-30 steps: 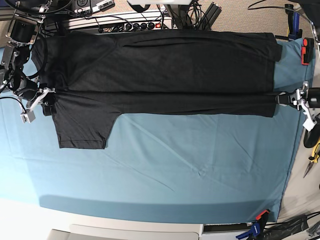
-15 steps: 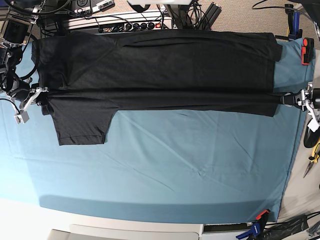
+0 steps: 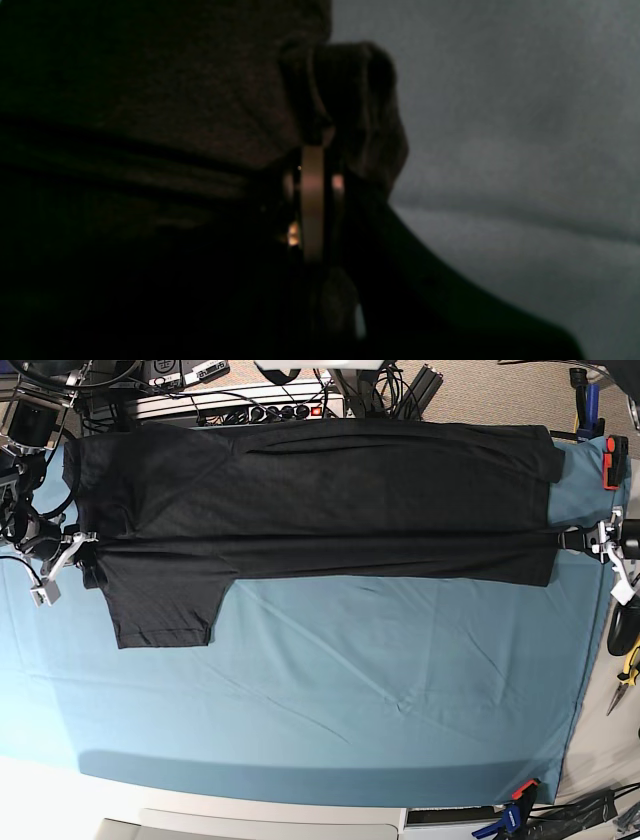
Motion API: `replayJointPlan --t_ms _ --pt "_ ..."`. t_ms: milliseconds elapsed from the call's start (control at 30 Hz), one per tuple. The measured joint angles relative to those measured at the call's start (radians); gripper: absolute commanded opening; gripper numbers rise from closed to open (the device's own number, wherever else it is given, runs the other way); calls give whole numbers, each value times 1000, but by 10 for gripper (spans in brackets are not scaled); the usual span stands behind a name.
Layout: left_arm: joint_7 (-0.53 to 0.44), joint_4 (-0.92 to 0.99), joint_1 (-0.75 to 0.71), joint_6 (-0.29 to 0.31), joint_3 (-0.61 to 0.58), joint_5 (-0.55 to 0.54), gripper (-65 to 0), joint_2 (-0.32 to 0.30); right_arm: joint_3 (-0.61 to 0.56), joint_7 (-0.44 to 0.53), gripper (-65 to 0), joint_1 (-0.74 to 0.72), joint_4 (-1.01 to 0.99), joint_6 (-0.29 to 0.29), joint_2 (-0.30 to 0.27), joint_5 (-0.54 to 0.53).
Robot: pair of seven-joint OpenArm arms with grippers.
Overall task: Fold the T-shirt properly
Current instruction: 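Lower the folded hem onto the shirt body with both grippers, then open both grippers and withdraw them from the fold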
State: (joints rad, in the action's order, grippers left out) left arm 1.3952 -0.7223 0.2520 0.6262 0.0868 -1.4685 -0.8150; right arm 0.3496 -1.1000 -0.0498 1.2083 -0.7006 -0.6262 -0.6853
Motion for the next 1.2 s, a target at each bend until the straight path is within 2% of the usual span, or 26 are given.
replayJointPlan --t_ms 400,467,533,600,733,900,1067,1200 --pt "0 0 0 0 0 0 -647 0 0 -26 -650 0 0 0 0 0" --pt "0 0 0 0 0 0 -529 0 0 -26 -635 0 0 0 0 0" --pt "0 0 0 0 0 -2 -434 -3 0 -26 -520 0 0 0 0 2" --pt "-8 0 1 0 0 -10 -400 -5 0 -28 -471 0 0 0 0 5" --pt "-12 0 1 0 0 -10 -401 -6 0 -28 -470 0 0 0 -1 0" --pt "-11 -20 0 0 0 3 -401 -14 45 -23 -469 -3 0 0 -2 -149" --pt "0 -134 -5 -1 0 10 -401 -45 166 -26 -463 -54 0 3 10 -152" --pt "0 -264 -2 14 0 6 -401 -55 302 -10 -463 -124 1 3 74 -126"
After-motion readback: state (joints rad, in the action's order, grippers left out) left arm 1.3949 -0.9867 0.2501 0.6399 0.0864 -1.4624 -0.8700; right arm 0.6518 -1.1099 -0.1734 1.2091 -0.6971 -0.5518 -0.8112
